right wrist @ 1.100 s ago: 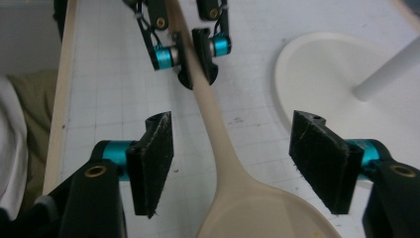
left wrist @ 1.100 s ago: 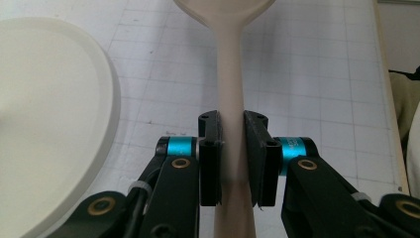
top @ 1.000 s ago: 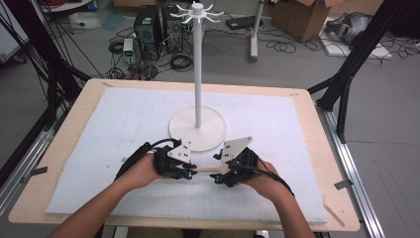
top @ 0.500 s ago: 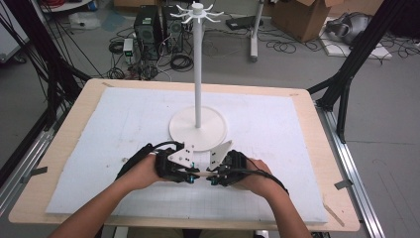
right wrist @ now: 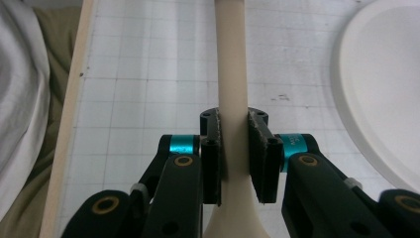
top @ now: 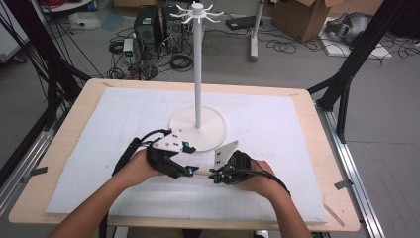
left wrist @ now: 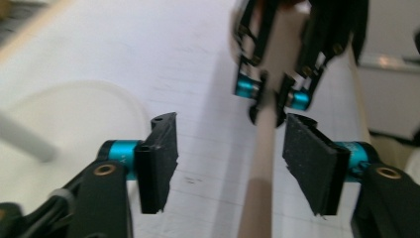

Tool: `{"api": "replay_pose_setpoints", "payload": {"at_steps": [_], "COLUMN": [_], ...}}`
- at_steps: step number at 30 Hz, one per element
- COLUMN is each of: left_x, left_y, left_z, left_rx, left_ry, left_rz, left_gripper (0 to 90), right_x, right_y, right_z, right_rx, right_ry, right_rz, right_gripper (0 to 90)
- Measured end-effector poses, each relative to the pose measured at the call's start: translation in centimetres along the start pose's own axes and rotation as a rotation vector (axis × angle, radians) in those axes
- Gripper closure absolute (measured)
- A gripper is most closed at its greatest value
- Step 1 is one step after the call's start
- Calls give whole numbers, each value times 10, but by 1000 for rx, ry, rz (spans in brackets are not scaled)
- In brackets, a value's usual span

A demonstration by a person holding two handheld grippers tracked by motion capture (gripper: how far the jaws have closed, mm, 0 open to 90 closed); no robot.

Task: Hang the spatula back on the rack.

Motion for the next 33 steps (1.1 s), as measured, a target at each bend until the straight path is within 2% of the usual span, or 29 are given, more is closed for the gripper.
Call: {"api": "replay_pose_setpoints", "payload": {"at_steps": [2, 3, 4, 5, 7, 12, 17, 19, 23, 25, 27, 29, 33], "left_x": [1, 3, 5, 7, 12, 24, 35, 38, 41, 40, 38, 33, 24], "left_y": [13, 17, 22, 27, 34, 46, 55, 58, 57, 53, 47, 38, 27], "left_z": [6, 8, 11, 13, 16, 19, 28, 31, 34, 35, 33, 30, 26], "left_rx": [-76, -99, -128, -161, -214, -284, -390, -413, -425, -398, -353, -317, -296], "left_ry": [57, 74, 91, 113, 151, 210, 308, 339, 395, 414, 423, 409, 409], "left_rz": [-56, -71, -85, -101, -119, -155, -199, -218, -248, -258, -258, -251, -273], "left_gripper": [349, 347, 347, 345, 341, 340, 335, 338, 335, 334, 348, 358, 363], "right_x": [4, 8, 8, 11, 12, 20, 26, 28, 30, 29, 27, 23, 14], "right_y": [3, 7, 7, 11, 12, 19, 24, 25, 27, 27, 26, 25, 22], "right_z": [-1, -2, -2, -4, -4, -7, -9, -10, -10, -9, -9, -8, -7], "right_rx": [24, 47, 47, 81, 88, 160, 229, 253, 289, 304, 312, 324, 340], "right_ry": [-19, -36, -36, -60, -68, -125, -170, -202, -237, -240, -239, -242, -267], "right_rz": [-18, -34, -34, -51, -60, -98, -130, -146, -191, -210, -224, -238, -291], "right_gripper": [779, 779, 779, 779, 778, 779, 778, 779, 778, 779, 779, 778, 779]}}
Point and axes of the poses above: each handheld gripper's, and its own axes: y roughly backward along the jaws, x roughly out of its underside, z roughly to its left, the point moved 2 cm from there along -y, roughly forward along the jaws
